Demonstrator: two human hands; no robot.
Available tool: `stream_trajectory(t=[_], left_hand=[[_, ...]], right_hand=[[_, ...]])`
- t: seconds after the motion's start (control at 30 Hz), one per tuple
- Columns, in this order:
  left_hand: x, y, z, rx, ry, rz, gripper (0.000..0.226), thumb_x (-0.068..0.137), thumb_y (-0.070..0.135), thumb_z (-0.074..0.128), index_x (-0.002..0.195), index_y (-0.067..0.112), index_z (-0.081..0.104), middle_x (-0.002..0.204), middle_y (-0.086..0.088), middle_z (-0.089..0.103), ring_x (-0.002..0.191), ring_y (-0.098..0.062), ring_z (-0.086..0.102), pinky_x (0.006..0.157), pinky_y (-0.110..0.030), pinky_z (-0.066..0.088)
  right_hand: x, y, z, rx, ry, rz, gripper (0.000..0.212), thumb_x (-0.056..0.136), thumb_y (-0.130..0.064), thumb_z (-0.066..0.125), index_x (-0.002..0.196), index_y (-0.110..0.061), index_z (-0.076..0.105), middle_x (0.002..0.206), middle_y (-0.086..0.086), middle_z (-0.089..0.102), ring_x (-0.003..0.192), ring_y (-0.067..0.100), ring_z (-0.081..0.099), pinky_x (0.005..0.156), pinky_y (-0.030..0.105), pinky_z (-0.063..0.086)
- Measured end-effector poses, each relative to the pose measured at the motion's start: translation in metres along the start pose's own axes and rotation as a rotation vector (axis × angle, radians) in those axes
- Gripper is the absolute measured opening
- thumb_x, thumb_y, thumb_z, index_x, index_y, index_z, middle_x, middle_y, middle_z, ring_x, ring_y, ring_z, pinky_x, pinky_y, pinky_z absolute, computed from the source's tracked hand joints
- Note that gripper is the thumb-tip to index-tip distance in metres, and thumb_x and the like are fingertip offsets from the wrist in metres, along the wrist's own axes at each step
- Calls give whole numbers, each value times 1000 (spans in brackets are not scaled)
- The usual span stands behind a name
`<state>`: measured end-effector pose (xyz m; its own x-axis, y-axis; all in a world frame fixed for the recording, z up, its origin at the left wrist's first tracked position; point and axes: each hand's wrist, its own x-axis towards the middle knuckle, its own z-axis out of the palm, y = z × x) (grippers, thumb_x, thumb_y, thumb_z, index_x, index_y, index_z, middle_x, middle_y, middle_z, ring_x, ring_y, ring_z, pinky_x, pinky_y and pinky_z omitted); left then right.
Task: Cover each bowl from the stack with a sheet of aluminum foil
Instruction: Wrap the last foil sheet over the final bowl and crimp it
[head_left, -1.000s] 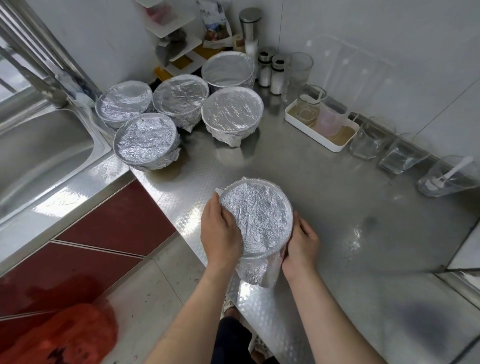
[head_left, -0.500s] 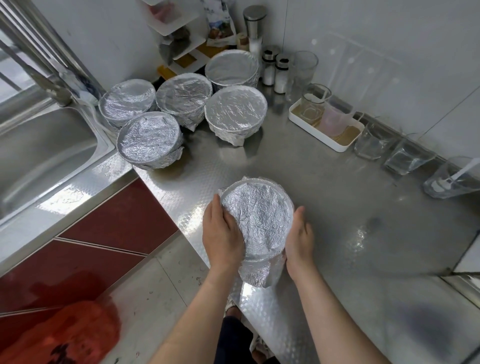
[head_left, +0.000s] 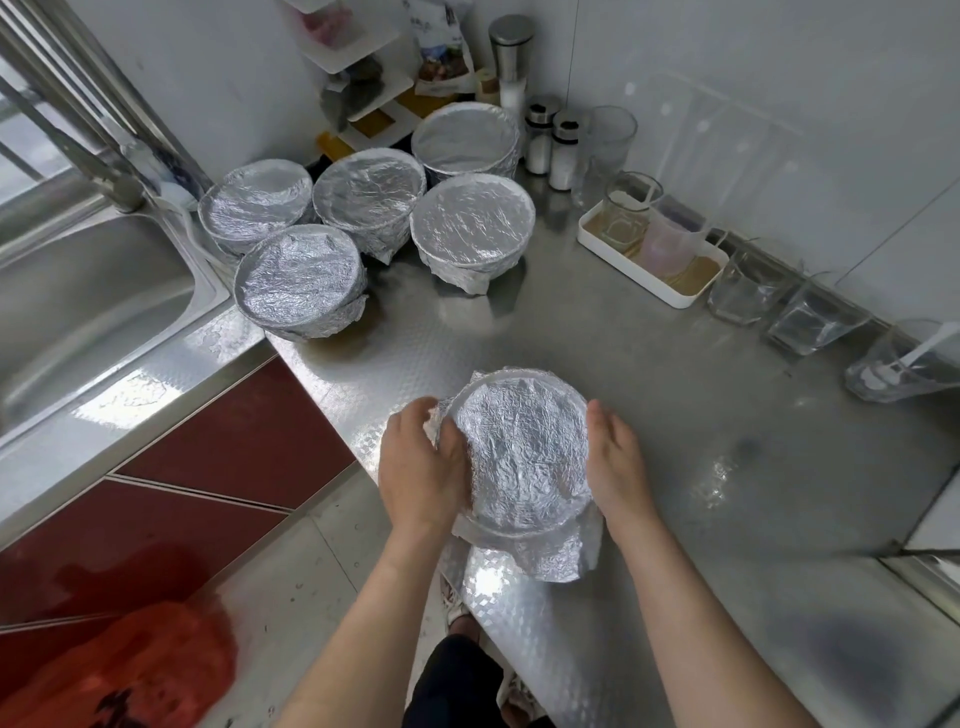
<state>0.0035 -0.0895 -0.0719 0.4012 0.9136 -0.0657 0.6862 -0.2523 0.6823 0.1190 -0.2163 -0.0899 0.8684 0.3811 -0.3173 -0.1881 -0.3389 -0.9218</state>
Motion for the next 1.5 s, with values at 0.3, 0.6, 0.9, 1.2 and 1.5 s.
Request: stream_trajectory(t=[0.3, 0.6, 0.9, 1.2, 1.5], left_hand=[[8, 9, 7, -127, 0, 30, 26, 100, 20, 52, 120, 19, 69, 88, 1, 74, 73, -6, 54, 62, -11, 33], [15, 16, 0, 36, -28, 198, 32, 98, 18, 52, 128, 20, 62, 122, 1, 65, 111, -21, 58, 82, -25, 37], [29, 29, 18, 152, -115, 430, 19, 98, 24, 56, 101, 22, 74, 90, 3, 73, 79, -22, 66, 63, -32, 51], [30, 16, -1, 193, -128, 445, 22, 97, 26, 56, 113, 20, 70, 104, 0, 68, 98, -25, 57, 69, -35, 50], [32, 0, -2, 153, -94, 277, 23, 97, 21, 54, 113, 18, 70, 102, -2, 66, 90, -23, 61, 68, -26, 35]], right_hand=[[6, 10, 12, -133, 30, -132, 43, 103, -23, 36, 60, -23, 31, 55, -9, 31, 52, 11, 30, 59, 35, 29], [15, 7, 0, -65, -104, -56, 39, 102, -30, 41, 136, -14, 52, 128, -8, 53, 121, 4, 47, 107, 25, 35], [15, 10, 9, -294, -89, -210, 29, 103, -27, 38, 109, -13, 63, 86, -9, 62, 81, 9, 56, 82, 33, 47], [40, -27, 6, -332, -517, -132, 44, 99, -32, 50, 142, -23, 44, 142, -4, 49, 128, 8, 46, 109, 27, 35], [19, -4, -46, 61, -558, 115, 62, 79, 6, 53, 132, -25, 48, 130, -14, 53, 122, 2, 48, 88, 5, 40]])
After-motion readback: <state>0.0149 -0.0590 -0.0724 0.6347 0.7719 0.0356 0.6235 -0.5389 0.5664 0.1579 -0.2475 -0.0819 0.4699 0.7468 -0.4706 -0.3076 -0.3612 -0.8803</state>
